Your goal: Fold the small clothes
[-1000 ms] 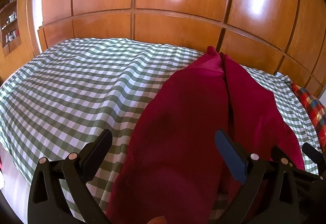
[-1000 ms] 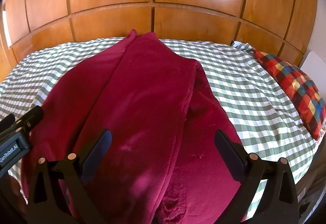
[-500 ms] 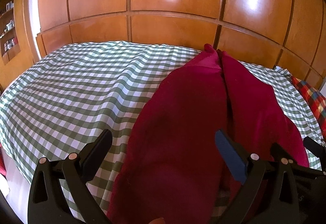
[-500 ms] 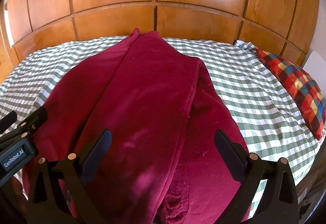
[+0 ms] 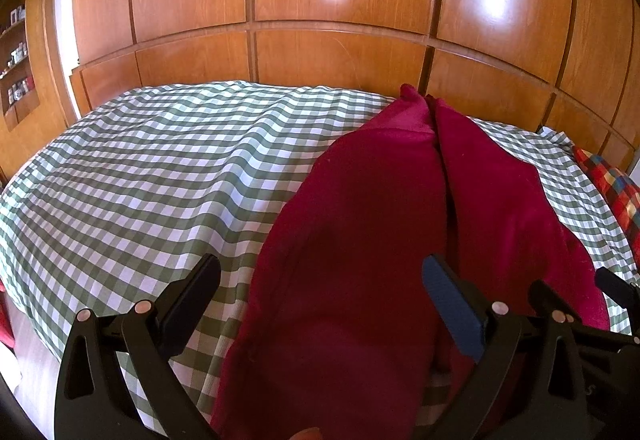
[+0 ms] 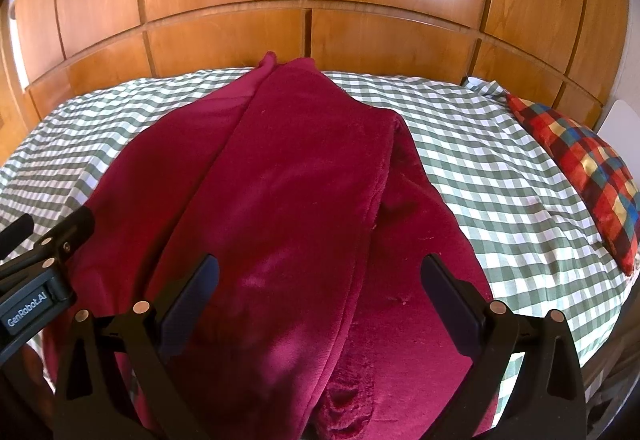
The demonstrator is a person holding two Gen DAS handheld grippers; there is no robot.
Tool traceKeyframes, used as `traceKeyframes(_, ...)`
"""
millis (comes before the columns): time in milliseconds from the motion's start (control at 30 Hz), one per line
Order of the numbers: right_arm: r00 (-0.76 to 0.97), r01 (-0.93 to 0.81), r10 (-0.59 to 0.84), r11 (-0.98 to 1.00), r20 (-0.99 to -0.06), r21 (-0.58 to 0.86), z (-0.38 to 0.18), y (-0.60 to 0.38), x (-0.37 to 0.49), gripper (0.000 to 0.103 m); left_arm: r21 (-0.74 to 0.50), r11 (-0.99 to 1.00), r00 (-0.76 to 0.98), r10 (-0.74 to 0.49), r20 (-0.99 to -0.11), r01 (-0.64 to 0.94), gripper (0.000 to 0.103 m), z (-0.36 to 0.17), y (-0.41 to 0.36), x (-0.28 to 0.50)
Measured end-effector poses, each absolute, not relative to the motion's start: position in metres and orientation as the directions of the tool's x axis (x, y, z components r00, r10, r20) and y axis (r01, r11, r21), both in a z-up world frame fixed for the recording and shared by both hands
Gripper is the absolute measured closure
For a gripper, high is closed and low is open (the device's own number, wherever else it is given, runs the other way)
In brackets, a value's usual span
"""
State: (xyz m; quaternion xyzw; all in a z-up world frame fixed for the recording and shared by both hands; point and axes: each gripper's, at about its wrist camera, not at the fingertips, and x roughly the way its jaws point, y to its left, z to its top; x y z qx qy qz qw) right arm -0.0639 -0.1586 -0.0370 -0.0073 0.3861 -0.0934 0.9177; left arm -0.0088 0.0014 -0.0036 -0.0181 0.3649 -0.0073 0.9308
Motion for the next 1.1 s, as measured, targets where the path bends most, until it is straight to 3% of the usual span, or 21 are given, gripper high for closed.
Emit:
traceKeyframes(833, 0.695, 0.144, -0.167, 0.985, -0.699, -0.092, -0.033, -0.156, -0.067, 0.003, -0.043, 0.999, 0.729, -0.038, -0.684, 0.012, 0.002, -0.007, 0.003, -0.016)
traceKeyframes(967, 0.686, 0.087, -0.074, 0.996, -0.724, -0.019, -0.033, -0.161, -0.066, 0.003, -0.032, 0.999, 0.719, -0.043, -0.694, 0.029, 0.002, -0.012, 0.003, -0.018)
traceKeyframes(1067, 0.621, 0.006, 0.109, 0.99, -0.776, 0.144, -0.04, -0.177, -0.072, 0.004, -0.018, 0.998, 0.707, -0.051, -0.705, 0.055, 0.002, -0.019, 0.004, -0.021)
traceKeyframes(1100, 0.581, -0.018, 0.192, 0.975, -0.791, 0.223, -0.044, -0.186, -0.077, 0.01, -0.015, 0.997, 0.702, -0.059, -0.71, 0.069, 0.002, -0.022, 0.004, -0.023)
